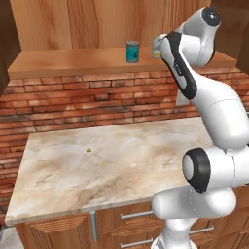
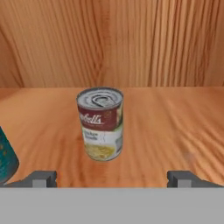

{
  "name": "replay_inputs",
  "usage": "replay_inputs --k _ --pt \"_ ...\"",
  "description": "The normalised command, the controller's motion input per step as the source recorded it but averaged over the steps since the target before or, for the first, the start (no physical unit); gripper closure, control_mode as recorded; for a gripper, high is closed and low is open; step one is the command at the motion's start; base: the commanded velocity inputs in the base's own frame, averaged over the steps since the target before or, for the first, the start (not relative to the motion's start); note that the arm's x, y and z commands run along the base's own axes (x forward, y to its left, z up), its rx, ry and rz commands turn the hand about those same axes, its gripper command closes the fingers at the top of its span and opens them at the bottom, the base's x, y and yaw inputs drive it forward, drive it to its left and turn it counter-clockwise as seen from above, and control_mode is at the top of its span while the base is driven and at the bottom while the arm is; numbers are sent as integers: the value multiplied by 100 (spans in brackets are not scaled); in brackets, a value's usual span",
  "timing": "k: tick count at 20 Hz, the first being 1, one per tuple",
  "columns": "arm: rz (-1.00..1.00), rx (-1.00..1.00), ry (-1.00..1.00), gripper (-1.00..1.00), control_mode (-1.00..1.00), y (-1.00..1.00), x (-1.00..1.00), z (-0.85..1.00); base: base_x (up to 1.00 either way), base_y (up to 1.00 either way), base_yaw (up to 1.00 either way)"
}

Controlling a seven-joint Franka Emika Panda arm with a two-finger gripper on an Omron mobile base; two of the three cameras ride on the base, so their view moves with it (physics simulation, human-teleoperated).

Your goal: Restock the canned food cabinet by taking the new fresh canned food from the counter and placing it in the cabinet. Then, take the old canned food from the cabinet and place it on the counter.

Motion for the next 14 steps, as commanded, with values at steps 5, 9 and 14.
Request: replay_inputs --k 5,9,14 --pt "0 0 0 -100 -100 4 30 -3 0 0 0" --pt "0 0 0 -100 -100 3 27 -8 0 0 0" --pt "0 0 0 -100 -100 1 23 -6 0 0 0"
